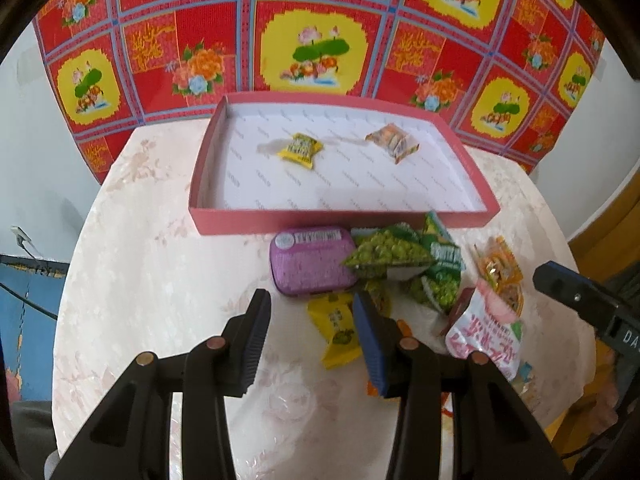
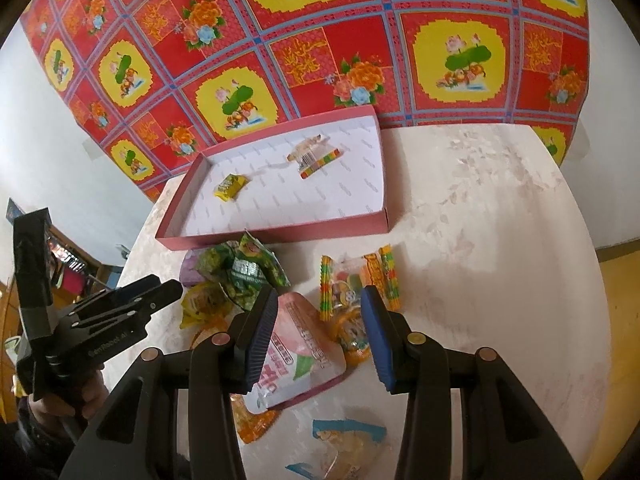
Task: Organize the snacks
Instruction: 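Withdraw both tools from the box back toward the remaining snacks, then grasp another yellow packet with the left tool while the right tool grasps the orange jelly candy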
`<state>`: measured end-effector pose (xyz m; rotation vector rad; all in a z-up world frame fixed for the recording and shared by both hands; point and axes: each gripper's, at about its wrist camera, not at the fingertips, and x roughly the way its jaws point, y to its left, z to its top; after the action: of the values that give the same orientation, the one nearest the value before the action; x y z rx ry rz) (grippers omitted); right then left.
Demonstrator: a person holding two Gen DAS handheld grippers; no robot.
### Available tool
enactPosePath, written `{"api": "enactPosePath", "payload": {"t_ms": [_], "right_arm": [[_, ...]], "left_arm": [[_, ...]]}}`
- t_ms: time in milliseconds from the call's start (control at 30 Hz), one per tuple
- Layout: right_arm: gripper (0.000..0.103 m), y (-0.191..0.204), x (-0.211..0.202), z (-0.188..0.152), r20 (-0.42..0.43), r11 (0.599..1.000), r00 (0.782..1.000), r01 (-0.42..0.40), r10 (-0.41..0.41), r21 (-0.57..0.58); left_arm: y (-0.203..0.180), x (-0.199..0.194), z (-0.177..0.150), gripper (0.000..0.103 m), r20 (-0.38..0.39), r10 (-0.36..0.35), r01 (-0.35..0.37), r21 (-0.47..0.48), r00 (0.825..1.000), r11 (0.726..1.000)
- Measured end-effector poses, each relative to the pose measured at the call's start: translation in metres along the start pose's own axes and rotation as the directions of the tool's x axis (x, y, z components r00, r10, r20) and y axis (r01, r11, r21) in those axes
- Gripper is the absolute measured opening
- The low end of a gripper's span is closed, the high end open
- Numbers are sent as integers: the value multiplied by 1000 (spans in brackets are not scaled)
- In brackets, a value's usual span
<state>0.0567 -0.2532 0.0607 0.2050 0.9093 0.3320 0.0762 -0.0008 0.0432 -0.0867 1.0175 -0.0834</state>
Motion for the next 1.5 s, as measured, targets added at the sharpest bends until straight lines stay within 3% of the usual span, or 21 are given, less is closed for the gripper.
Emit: {"api": "enactPosePath", "payload": {"t_ms": [433, 800, 833, 933, 1500], "right_arm": [[45, -14, 4, -7, -16, 1000, 1000, 8, -7, 29], [45, -24, 8, -12, -35, 999, 999, 23, -21, 47], [45, -25, 8, -13, -36, 999, 999, 24, -22, 48], [45, -27, 9, -14, -40, 998, 999, 32, -30, 48], [44, -25, 32, -21, -74, 998, 996, 58, -56, 36]], "left_arm": [[-11, 16, -9, 45, -43, -16, 17, 26, 999, 1000], [-16, 24, -13, 45, -35, 2, 0, 56, 999, 998], [-16, 24, -14, 44, -32, 4, -2, 61, 999, 998], [-15, 24, -14, 29, -24, -11, 12, 58, 1000, 998], [-5, 21, -18, 28, 0, -20, 20, 47, 1000, 999]]}}
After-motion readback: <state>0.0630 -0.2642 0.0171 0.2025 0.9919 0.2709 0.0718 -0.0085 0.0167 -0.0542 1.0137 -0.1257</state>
